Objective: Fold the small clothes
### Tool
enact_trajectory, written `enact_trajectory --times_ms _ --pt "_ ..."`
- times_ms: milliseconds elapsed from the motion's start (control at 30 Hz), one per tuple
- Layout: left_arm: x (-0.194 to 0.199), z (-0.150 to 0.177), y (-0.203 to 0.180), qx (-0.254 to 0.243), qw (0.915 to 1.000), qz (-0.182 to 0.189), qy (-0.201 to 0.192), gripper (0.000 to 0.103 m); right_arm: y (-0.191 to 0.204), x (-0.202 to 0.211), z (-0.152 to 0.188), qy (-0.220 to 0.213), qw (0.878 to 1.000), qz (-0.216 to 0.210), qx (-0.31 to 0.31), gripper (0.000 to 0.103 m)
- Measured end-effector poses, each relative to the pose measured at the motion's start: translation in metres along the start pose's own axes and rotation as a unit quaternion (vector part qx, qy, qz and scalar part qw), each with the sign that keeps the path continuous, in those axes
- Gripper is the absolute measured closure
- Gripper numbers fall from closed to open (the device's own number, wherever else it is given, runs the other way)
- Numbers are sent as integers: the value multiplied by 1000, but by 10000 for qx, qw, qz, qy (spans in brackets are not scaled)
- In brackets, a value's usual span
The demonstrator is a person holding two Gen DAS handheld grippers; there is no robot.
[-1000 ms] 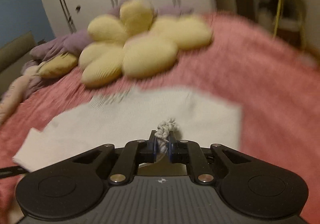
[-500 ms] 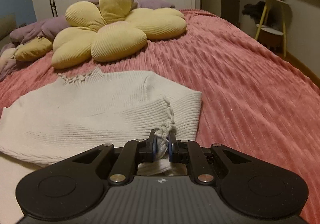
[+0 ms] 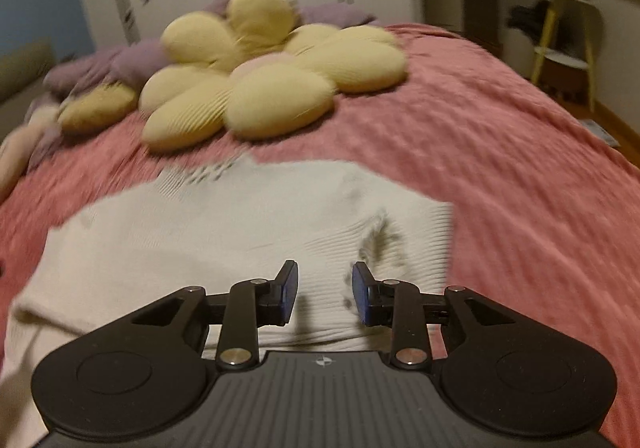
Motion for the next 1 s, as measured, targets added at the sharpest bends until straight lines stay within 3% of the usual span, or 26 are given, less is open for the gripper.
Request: enact_trajectory --times_ms 100,167,267,333,433,533,700,800,1000 --pt "-26 18 -18 -146 9993 142 323 36 14 -7 10 220 9994 -207 173 75" --pt "-44 31 -22 -218 9983 -45 535 33 19 -12 20 319 9981 -126 510 75" --pt "-48 32 -22 -298 9985 -95 439 32 22 -14 23 276 9962 -106 816 76" --pt "-37 27 -23 -206 9990 -31 391 38 20 -16 20 308 9967 -95 748 76" --pt "-28 20 -30 -169 9992 233 277 38 19 -9 9 249 9988 -199 370 76" --pt "-37 19 -44 -250 9983 316 410 39 29 -10 2 195 9988 -353 278 76" --pt "-41 35 -56 -528 9973 181 471 40 55 -22 13 492 9950 -554 676 76" --pt "-42 43 -61 -657 9971 79 376 39 64 -19 30 410 9917 -432 1140 75" --pt "-50 41 -62 -746 9964 87 385 36 73 -36 30 631 9891 -176 1316 75"
Point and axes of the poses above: each gripper's, at about its wrist camera, not at the fingertips, and x roughly against the way its jaws point, y to its left, z to its underside, the point moved 2 cm from there along -x, roughly the way its jaws point, and after that the axes turned 14 degrees about -y, right-handed, at the moved point
